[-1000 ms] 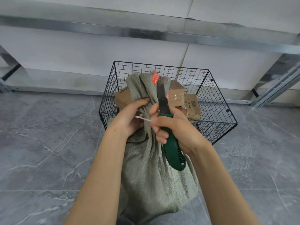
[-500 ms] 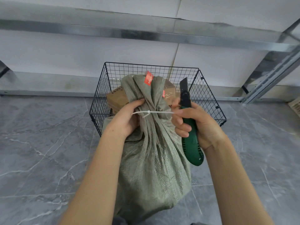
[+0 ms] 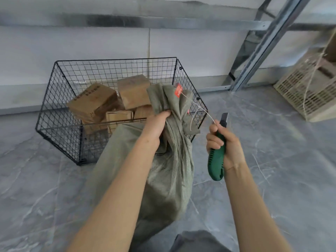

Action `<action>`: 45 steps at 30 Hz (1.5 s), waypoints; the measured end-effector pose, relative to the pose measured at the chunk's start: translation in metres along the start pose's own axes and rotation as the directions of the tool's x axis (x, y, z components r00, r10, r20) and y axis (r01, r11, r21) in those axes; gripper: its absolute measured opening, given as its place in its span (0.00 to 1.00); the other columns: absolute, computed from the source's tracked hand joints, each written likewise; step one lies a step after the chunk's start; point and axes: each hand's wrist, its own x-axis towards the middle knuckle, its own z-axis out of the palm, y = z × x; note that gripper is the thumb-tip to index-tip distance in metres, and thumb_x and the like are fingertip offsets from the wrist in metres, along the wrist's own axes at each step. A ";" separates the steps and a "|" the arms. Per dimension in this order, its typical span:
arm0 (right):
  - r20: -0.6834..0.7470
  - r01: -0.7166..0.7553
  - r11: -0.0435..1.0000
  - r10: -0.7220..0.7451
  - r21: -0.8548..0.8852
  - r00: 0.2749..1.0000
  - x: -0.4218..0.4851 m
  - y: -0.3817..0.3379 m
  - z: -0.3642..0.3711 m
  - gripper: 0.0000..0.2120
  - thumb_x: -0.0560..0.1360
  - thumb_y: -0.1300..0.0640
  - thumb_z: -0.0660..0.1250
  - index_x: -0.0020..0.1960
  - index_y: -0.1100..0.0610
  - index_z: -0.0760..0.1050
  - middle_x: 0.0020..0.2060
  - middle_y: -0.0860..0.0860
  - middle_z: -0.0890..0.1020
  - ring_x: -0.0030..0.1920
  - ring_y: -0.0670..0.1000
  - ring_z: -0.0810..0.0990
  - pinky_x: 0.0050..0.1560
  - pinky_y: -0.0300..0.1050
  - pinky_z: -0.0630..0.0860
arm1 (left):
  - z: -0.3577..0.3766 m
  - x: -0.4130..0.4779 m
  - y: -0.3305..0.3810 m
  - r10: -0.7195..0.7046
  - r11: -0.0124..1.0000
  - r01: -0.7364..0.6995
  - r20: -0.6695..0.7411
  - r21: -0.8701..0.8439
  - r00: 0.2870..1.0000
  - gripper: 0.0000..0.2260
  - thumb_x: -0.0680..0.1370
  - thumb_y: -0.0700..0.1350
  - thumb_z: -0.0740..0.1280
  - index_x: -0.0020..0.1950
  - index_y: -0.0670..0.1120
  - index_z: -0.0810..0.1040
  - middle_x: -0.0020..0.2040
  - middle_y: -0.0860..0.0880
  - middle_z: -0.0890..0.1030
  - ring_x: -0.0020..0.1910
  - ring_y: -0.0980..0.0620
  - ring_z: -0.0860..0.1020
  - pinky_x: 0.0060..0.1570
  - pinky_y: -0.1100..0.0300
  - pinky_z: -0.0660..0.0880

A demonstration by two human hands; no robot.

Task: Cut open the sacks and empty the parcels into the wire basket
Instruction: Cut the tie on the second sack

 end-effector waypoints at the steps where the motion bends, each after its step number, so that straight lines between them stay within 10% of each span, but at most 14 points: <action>1: -0.036 0.021 0.999 -0.020 0.037 0.999 -0.004 -0.002 -0.012 0.25 0.55 0.64 0.83 0.43 0.58 0.70 0.32 0.50 0.78 0.20 0.42 0.66 0.19 0.33 0.67 | 0.011 0.000 -0.006 -0.004 0.999 0.004 0.001 0.036 1.000 0.11 0.76 0.46 0.67 0.57 0.45 0.78 0.52 0.46 0.82 0.49 0.48 0.80 0.51 0.55 0.75; 13: -0.466 0.207 0.932 -0.047 0.299 0.884 -0.043 -0.019 -0.161 0.34 0.44 0.68 0.84 0.47 0.62 0.75 0.37 0.53 0.83 0.19 0.44 0.68 0.19 0.35 0.69 | 0.107 0.015 -0.069 0.053 0.799 -0.083 0.068 0.595 0.996 0.07 0.78 0.45 0.62 0.43 0.43 0.76 0.36 0.47 0.76 0.38 0.48 0.74 0.35 0.58 0.67; 19: -0.779 0.184 0.953 0.075 0.239 0.622 -0.031 -0.021 -0.222 0.01 0.78 0.65 0.63 0.48 0.61 0.73 0.35 0.54 0.84 0.19 0.46 0.69 0.21 0.35 0.71 | 0.119 0.029 -0.080 0.039 0.771 -0.046 0.025 0.635 0.999 0.10 0.78 0.47 0.61 0.48 0.42 0.77 0.39 0.45 0.76 0.37 0.47 0.74 0.35 0.58 0.66; 27: -0.840 0.095 0.949 0.216 0.301 0.497 -0.005 -0.021 -0.267 0.06 0.80 0.63 0.60 0.45 0.60 0.73 0.39 0.52 0.79 0.17 0.46 0.70 0.20 0.34 0.70 | 0.126 0.036 -0.079 -0.012 0.802 0.033 -0.039 0.596 0.999 0.06 0.77 0.47 0.64 0.42 0.48 0.77 0.49 0.42 0.82 0.48 0.45 0.80 0.52 0.52 0.75; 31: -0.870 0.106 0.950 0.219 0.293 0.441 0.002 -0.019 -0.280 0.08 0.81 0.62 0.58 0.59 0.61 0.71 0.33 0.58 0.84 0.17 0.48 0.74 0.20 0.35 0.73 | 0.127 0.040 -0.080 -0.041 0.812 0.055 -0.038 0.581 0.998 0.08 0.77 0.46 0.63 0.38 0.51 0.74 0.42 0.47 0.79 0.43 0.48 0.78 0.48 0.55 0.74; 38: -0.916 0.094 0.977 0.146 0.194 0.374 -0.007 -0.021 -0.275 0.14 0.82 0.59 0.56 0.66 0.61 0.66 0.55 0.57 0.81 0.22 0.48 0.73 0.22 0.35 0.74 | 0.125 0.034 -0.075 -0.064 0.825 0.063 -0.018 0.562 0.998 0.08 0.77 0.46 0.63 0.38 0.50 0.73 0.45 0.44 0.79 0.44 0.47 0.77 0.47 0.56 0.72; 45: -0.882 0.160 0.975 0.064 0.155 0.466 -0.011 -0.035 -0.233 0.05 0.80 0.60 0.60 0.50 0.60 0.74 0.33 0.51 0.81 0.20 0.46 0.71 0.23 0.34 0.72 | 0.111 0.018 -0.063 -0.026 0.854 0.014 0.017 0.521 1.000 0.09 0.78 0.45 0.62 0.37 0.49 0.71 0.43 0.45 0.76 0.41 0.49 0.75 0.39 0.57 0.69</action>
